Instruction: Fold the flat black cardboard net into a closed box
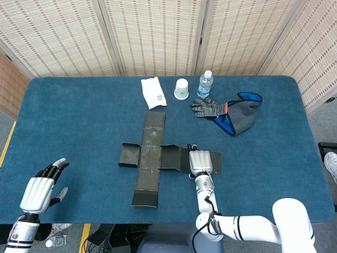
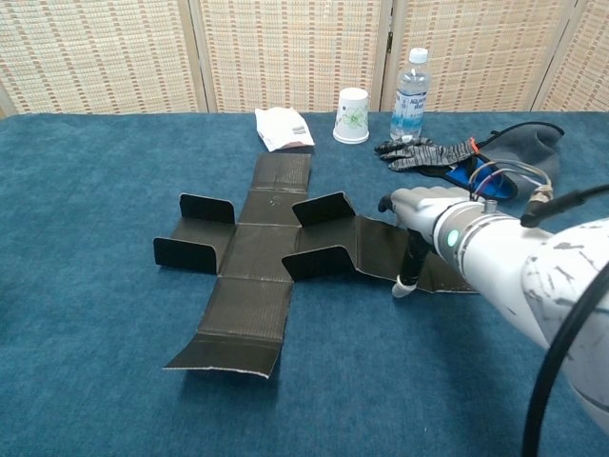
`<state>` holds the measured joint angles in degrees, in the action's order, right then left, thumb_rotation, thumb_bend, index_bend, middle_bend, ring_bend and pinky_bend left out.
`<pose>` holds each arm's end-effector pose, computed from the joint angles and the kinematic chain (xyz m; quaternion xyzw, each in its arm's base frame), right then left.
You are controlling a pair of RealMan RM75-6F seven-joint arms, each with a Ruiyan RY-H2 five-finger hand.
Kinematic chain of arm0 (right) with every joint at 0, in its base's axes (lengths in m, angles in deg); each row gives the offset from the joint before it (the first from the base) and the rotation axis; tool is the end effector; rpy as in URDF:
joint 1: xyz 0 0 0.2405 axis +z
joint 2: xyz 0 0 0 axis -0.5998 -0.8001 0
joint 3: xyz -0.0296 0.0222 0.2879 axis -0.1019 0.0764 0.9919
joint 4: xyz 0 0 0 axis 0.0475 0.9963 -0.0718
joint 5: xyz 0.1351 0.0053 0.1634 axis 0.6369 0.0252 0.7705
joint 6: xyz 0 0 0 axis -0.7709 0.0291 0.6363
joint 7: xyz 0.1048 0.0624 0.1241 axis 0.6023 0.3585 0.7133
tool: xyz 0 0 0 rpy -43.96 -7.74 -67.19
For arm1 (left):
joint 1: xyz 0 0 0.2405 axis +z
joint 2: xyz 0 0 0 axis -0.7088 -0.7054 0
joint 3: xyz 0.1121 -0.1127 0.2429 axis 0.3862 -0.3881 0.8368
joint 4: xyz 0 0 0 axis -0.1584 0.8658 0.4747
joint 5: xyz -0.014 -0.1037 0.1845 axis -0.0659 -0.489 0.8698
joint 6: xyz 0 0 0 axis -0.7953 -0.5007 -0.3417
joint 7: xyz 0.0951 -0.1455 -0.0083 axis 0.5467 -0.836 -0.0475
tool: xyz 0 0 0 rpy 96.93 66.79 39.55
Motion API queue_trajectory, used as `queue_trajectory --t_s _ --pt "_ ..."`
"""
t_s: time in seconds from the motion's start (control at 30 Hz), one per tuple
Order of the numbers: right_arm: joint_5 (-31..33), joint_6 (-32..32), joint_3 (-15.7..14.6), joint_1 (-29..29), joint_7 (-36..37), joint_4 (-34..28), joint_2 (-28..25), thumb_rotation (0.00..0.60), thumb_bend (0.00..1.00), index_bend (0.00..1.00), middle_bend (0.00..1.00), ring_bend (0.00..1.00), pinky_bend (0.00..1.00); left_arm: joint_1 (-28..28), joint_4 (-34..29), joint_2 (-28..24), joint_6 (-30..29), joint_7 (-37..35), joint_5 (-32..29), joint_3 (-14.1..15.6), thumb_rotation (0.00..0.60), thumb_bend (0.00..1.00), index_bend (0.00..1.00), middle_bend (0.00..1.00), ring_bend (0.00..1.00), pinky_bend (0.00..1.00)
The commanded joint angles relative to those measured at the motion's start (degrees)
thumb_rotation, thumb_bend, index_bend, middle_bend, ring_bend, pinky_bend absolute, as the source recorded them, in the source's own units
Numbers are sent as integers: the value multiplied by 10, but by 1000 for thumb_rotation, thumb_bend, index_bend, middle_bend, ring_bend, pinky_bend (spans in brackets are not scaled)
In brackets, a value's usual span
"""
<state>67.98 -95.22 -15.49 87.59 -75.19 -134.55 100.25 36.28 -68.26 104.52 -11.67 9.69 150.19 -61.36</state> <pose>-0.1282 -0.3677 -0.1075 0.6891 -0.4698 0.1792 0.5219 -0.3029 0.2268 0.1096 -0.6494 -0.3597 -0.3813 0.5510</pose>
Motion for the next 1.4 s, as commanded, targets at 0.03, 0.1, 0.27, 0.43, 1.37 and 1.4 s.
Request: queue_trajectory --t_s 0.03,0.1,0.27,0.43,1.37,1.4 --pt "4 4 5 6 -1 10 6 600 0 52 144 838 1000 -1 3 1 1 -4 1 0 600 274 174 158 195 344" --pt "6 7 7 9 -1 17 9 600 0 52 144 838 1000 -2 5 2 1 -7 0 -1 600 274 174 158 195 344" --pt "9 19 9 15 -1 34 14 600 0 52 144 838 1000 -3 9 2 4 -12 -3 -1 600 274 174 158 195 344" --pt "17 32 10 21 -3 47 20 600 0 52 144 838 1000 -4 10 2 5 -13 -6 -2 600 274 174 158 194 344" --pt "-131 199 -60 5 134 29 -94 600 188 205 333 879 1000 -205 300 136 166 -119 68 -32 600 121 27 24 546 565" --pt "-131 199 -62 5 137 29 -96 600 186 205 333 879 1000 -210 311 145 167 -121 72 -29 600 120 3 3 546 610"
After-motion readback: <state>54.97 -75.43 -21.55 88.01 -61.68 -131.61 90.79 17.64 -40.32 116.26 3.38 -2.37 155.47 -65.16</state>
